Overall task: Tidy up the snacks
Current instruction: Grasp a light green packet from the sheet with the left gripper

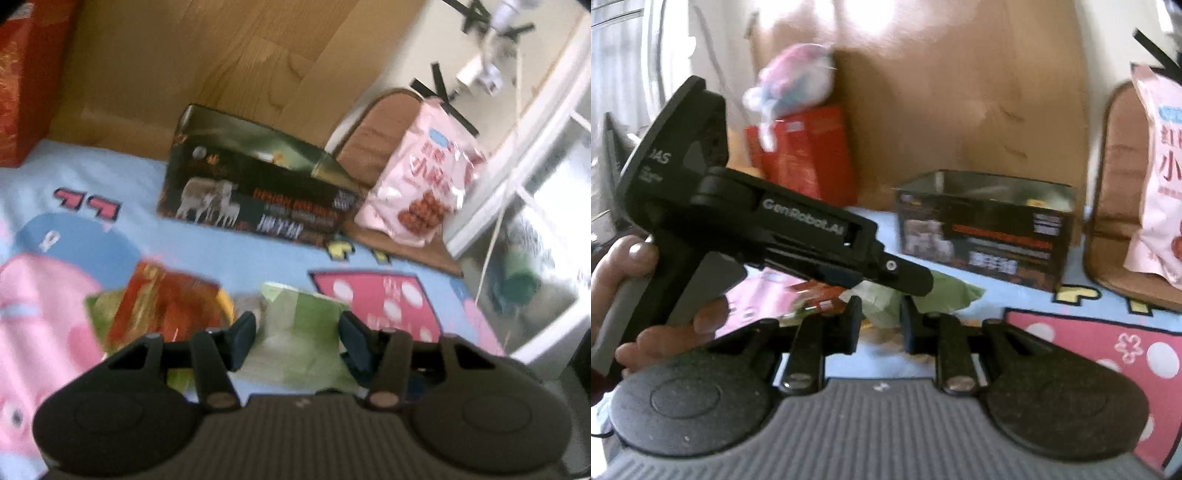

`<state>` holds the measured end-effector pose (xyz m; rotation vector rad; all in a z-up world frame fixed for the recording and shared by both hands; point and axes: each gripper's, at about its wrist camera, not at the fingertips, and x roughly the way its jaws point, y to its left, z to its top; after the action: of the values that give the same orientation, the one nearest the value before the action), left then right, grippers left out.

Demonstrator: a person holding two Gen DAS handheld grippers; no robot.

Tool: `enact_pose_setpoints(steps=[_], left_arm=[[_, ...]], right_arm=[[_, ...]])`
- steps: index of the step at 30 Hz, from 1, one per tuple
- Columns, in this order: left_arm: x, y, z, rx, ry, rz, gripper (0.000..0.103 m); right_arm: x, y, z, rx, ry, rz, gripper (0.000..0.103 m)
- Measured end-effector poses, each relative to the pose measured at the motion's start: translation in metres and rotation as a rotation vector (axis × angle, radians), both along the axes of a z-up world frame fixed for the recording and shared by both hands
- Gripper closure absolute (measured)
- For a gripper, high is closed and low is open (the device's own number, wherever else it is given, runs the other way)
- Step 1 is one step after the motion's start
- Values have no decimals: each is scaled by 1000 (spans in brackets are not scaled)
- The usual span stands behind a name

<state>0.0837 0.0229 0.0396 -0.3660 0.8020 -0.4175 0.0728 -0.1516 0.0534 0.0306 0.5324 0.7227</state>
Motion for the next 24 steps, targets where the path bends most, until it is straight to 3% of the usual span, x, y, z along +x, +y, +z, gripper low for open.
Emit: enact_pose_setpoints(steps=[4, 8, 14, 18, 23, 24], left_arm=[[-33, 3, -8, 45, 0, -25, 46], [-62, 19, -7, 47, -21, 49, 38], [-93, 53, -4, -86, 4, 143, 30], [-100, 50, -15, -148, 53, 154, 22], [-92, 32, -28, -121, 105, 161, 24], [-89, 29, -28, -109, 93, 165, 24]], right_arm=[[-29, 9, -8, 39, 53, 93, 75], [-48, 14, -17, 85, 126, 230, 72], [-40, -22, -11, 80, 87, 131, 53], [-30, -26, -24, 0, 71, 153, 34], [-26, -7, -49, -34, 92, 213, 33], [-30, -5, -46, -39, 84, 229, 39]])
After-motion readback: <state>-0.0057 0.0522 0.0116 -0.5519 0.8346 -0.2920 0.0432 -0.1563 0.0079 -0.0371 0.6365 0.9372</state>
